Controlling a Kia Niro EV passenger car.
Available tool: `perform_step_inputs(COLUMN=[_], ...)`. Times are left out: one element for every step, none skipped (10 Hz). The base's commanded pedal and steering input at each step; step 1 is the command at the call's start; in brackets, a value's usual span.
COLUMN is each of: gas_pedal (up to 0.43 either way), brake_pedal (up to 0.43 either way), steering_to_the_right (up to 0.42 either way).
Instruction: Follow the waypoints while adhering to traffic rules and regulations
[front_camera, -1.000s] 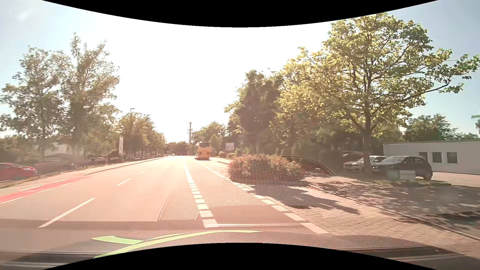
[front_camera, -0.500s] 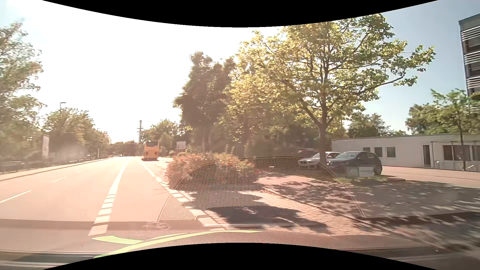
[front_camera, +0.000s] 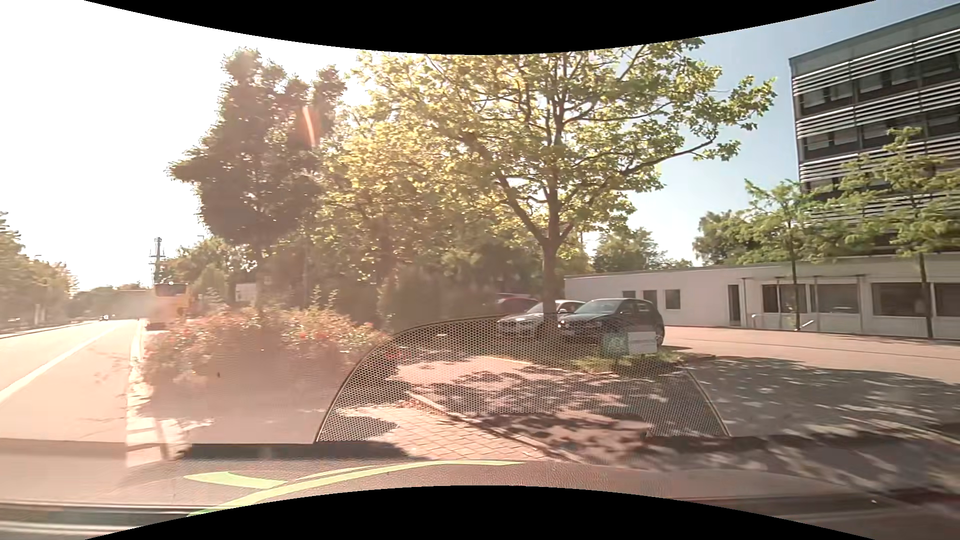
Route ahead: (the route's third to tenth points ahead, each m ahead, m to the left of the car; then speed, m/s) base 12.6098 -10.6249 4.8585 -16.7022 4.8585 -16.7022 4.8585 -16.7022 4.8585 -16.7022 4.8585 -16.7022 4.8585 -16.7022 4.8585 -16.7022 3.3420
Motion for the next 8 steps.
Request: perform_step_inputs(gas_pedal=[0.0, 0.0, 0.0, 0.0, 0.0, 0.0, 0.0, 0.0], brake_pedal=[0.085, 0.061, 0.0, 0.0, 0.0, 0.0, 0.0, 0.0], steering_to_the_right=[0.505, 0.506, 0.508, 0.508, 0.508, 0.508, 0.506, 0.505])
